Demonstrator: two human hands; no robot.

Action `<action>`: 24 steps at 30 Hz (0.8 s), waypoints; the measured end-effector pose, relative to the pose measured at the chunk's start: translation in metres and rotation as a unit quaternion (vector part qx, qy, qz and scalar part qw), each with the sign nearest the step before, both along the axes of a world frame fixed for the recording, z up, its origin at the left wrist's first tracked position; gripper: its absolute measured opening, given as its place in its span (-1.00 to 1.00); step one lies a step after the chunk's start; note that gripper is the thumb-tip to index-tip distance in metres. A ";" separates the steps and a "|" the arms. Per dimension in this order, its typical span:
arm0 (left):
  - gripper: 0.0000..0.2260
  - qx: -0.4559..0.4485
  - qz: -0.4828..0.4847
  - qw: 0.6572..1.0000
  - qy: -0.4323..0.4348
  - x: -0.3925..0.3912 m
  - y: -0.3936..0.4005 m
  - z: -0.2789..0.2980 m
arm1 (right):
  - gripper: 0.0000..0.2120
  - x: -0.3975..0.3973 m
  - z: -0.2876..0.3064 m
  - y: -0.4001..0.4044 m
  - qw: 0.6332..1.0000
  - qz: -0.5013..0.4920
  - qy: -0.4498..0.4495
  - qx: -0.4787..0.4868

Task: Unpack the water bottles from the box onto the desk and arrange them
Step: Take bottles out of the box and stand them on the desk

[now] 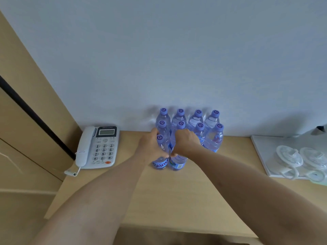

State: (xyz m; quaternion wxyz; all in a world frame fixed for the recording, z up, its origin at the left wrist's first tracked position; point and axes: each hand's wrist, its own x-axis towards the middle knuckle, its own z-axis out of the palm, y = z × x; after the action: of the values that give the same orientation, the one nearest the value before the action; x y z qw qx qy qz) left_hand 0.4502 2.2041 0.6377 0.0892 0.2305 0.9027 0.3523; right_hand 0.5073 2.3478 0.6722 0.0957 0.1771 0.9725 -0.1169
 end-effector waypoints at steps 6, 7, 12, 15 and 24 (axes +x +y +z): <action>-0.34 0.010 -0.010 1.000 -0.022 0.005 0.001 0.004 | -0.48 0.000 -0.002 -0.003 1.000 0.009 0.002 -0.012; -0.35 0.008 -0.010 1.000 -0.026 0.006 0.000 0.005 | -0.48 0.000 -0.001 -0.002 1.000 0.006 0.005 -0.025; -0.33 -0.021 -0.026 0.998 -0.047 0.004 -0.005 0.012 | -0.41 0.008 0.001 0.000 0.996 -0.015 0.042 -0.075; -0.32 -0.029 -0.034 0.998 -0.048 0.006 -0.010 0.018 | -0.32 0.021 0.004 0.002 0.994 -0.028 0.060 -0.083; -0.30 -0.041 -0.046 0.996 0.069 0.028 -0.008 0.058 | -0.40 0.073 0.044 0.004 0.991 -0.064 0.115 -0.033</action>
State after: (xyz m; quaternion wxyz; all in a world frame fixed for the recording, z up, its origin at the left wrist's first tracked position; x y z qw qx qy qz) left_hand 0.4779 2.1964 0.6960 0.0517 0.2914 0.9090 0.2936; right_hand 0.5806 2.3513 0.7163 -0.0191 0.2213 0.9593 -0.1746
